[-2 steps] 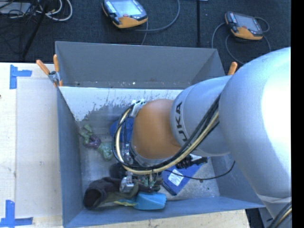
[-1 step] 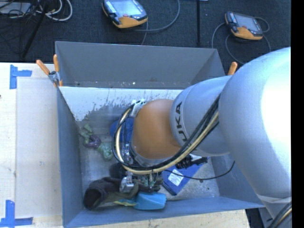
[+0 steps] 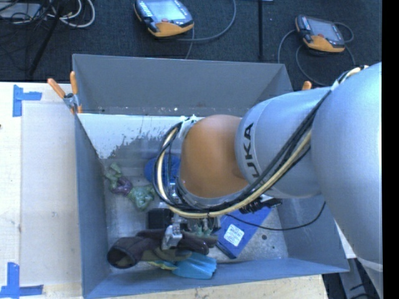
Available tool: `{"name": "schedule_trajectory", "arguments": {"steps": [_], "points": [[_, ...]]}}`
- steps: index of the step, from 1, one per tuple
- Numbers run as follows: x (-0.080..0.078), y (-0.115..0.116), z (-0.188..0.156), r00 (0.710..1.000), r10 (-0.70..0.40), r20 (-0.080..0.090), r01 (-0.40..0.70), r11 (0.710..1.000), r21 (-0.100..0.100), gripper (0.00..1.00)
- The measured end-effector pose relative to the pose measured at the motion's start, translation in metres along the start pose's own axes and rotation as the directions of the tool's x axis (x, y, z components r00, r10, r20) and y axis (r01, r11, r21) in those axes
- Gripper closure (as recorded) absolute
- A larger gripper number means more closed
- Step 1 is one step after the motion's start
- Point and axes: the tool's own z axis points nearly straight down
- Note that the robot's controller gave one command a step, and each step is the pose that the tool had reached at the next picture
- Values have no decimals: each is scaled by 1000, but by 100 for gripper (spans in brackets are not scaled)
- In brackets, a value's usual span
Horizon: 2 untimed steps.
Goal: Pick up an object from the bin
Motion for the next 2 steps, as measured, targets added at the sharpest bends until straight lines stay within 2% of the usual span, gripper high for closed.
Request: {"name": "schedule_trajectory", "arguments": {"steps": [1, 2], "points": [[10, -4, -52, 1000, -1, -2, 1, 1000, 0, 100], [5, -1, -103, 1000, -2, -1, 2, 1000, -1, 100]]}}
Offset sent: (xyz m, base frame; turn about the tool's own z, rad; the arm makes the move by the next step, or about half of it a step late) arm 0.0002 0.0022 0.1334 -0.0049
